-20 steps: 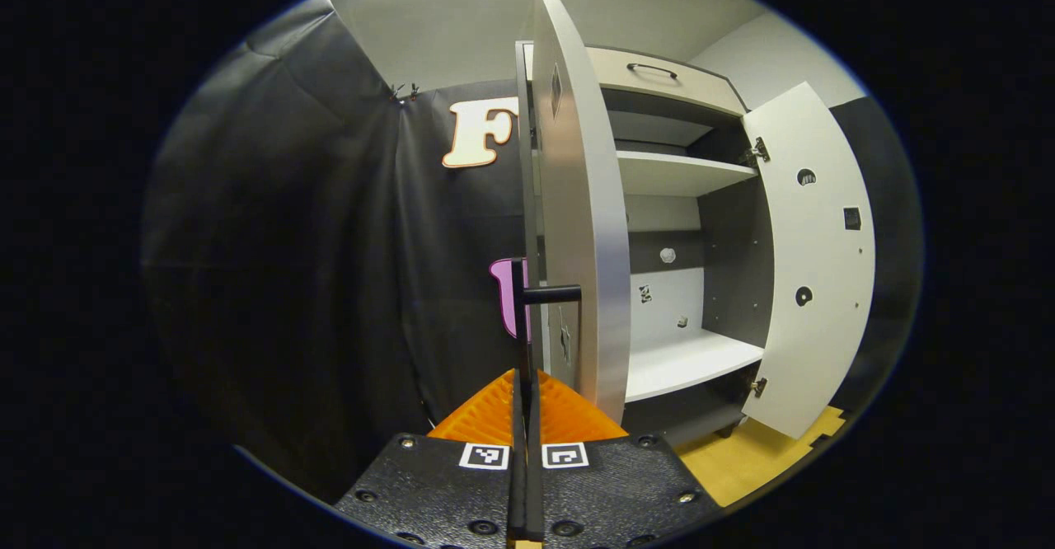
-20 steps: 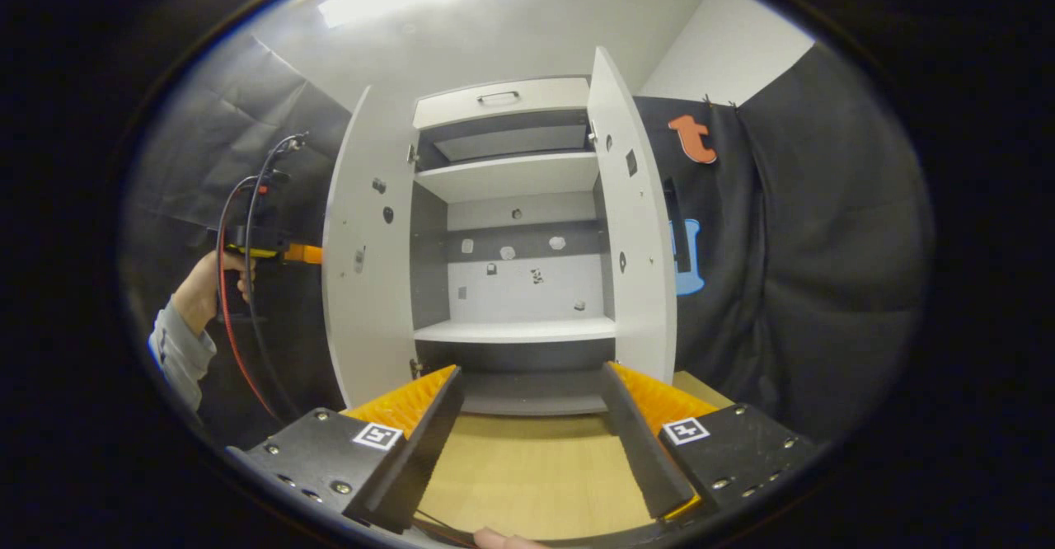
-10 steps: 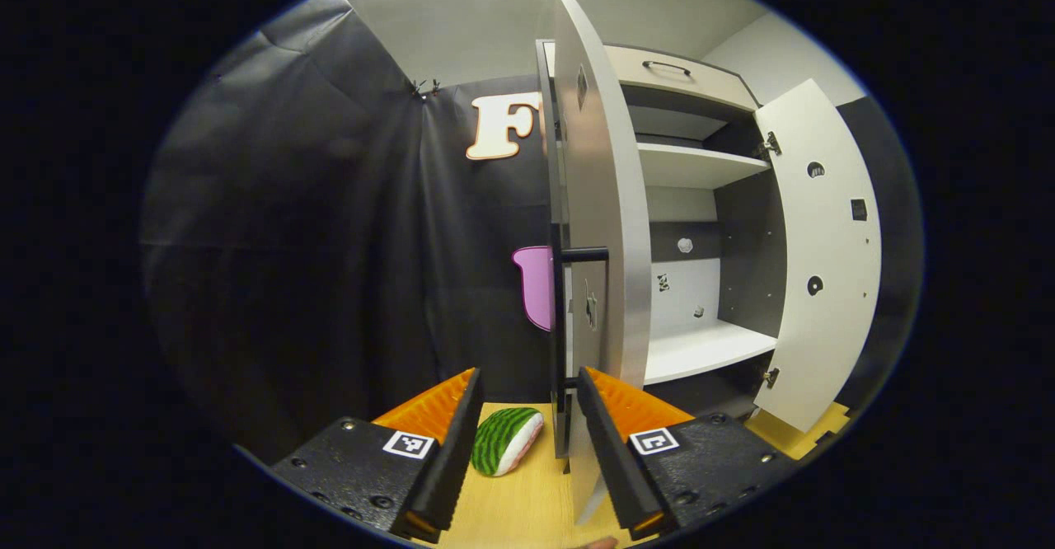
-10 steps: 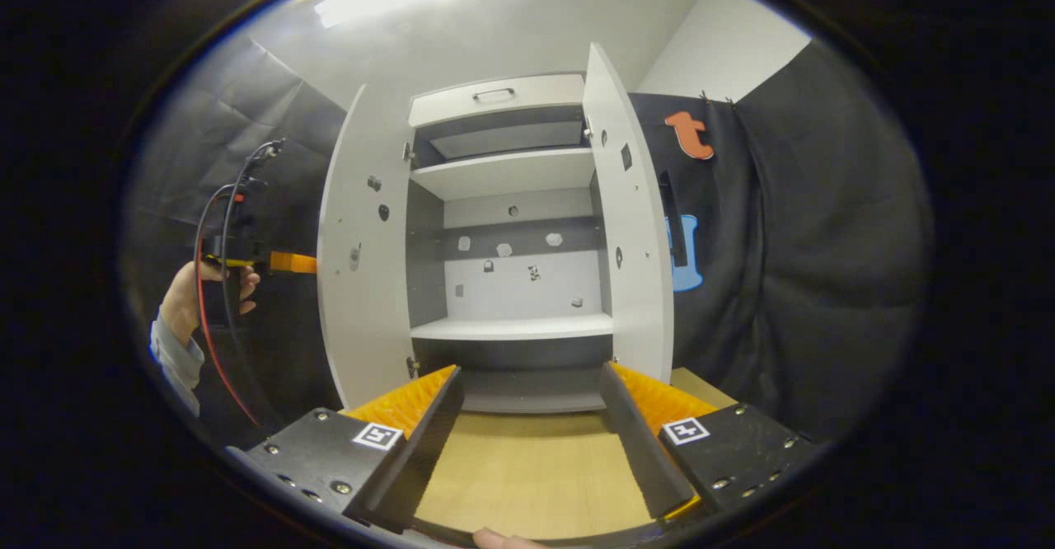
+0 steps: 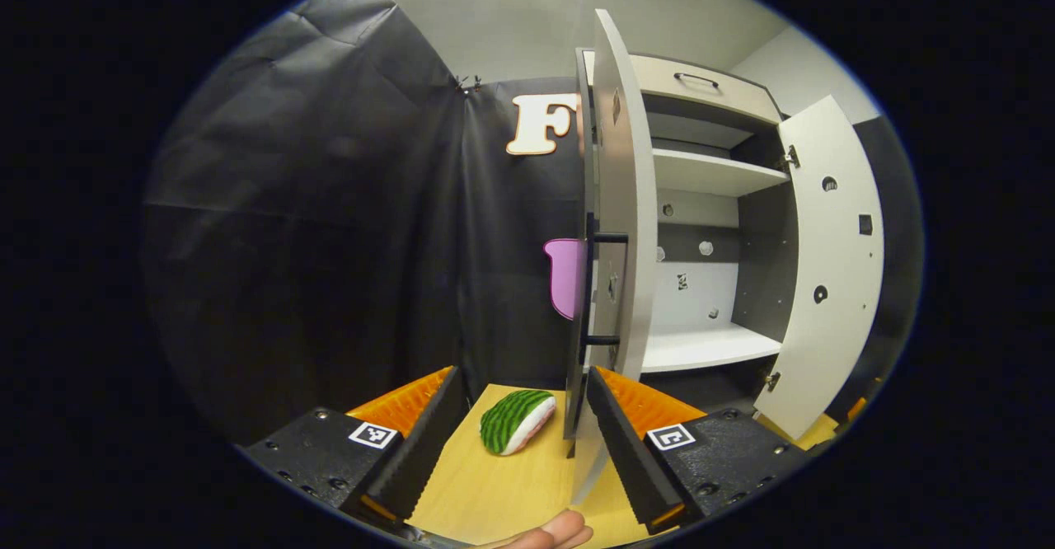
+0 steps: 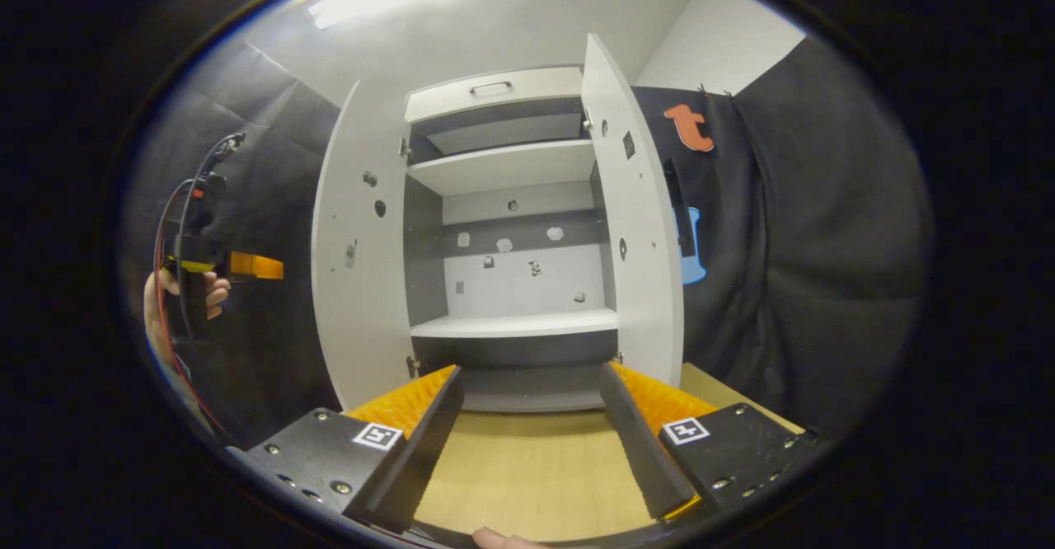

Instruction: Open the right door of the double-door shoe cabinet with the right hand, and open the left door with the left hand.

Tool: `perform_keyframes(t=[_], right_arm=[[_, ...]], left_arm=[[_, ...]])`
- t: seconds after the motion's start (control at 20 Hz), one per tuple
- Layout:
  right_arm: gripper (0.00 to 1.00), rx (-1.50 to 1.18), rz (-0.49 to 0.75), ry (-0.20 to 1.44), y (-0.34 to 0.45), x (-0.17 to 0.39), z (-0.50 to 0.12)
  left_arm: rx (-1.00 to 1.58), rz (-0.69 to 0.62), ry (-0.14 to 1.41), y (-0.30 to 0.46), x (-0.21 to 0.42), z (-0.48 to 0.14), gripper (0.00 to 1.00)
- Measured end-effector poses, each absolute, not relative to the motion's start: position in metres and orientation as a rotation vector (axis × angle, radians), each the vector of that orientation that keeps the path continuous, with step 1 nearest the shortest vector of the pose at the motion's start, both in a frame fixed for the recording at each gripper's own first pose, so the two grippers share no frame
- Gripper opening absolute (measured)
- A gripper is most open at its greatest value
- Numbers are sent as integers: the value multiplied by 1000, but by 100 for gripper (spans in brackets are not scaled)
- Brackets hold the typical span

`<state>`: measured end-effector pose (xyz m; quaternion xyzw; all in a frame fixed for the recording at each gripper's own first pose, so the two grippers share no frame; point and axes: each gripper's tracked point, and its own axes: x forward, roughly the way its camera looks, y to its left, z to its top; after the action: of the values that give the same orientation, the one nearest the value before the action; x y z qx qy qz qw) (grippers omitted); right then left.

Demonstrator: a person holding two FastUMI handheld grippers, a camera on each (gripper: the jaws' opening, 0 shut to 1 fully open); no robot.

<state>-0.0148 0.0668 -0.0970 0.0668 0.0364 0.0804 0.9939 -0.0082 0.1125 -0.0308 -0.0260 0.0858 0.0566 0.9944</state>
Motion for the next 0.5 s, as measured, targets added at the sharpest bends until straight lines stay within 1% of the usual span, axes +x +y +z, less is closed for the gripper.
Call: perform_keyframes(t=[0.05,0.1,0.15,0.2,0.25,0.35,0.4,0.5], right_arm=[[99,133,165,74,67,-14,-97],[99,132,167,74,69,-12,-97],[99,134,164,75,68,-10,-97],[99,136,160,76,66,-9,-98],[99,138,156,76,65,-8,-97],[99,142,149,76,63,-5,-96],[99,141,149,75,63,-4,-96],[99,132,146,69,62,-4,-91]], left_arm=[[-56,109,164,104,-15,-32,90],[-53,106,145,95,-22,-31,94],[-40,99,138,86,-29,-34,94],[-29,94,131,76,-38,-36,89],[-26,91,119,66,-46,-35,94],[-15,59,94,40,-58,-37,94],[-15,62,92,32,-63,-38,89],[-24,56,73,11,-68,-34,93]])
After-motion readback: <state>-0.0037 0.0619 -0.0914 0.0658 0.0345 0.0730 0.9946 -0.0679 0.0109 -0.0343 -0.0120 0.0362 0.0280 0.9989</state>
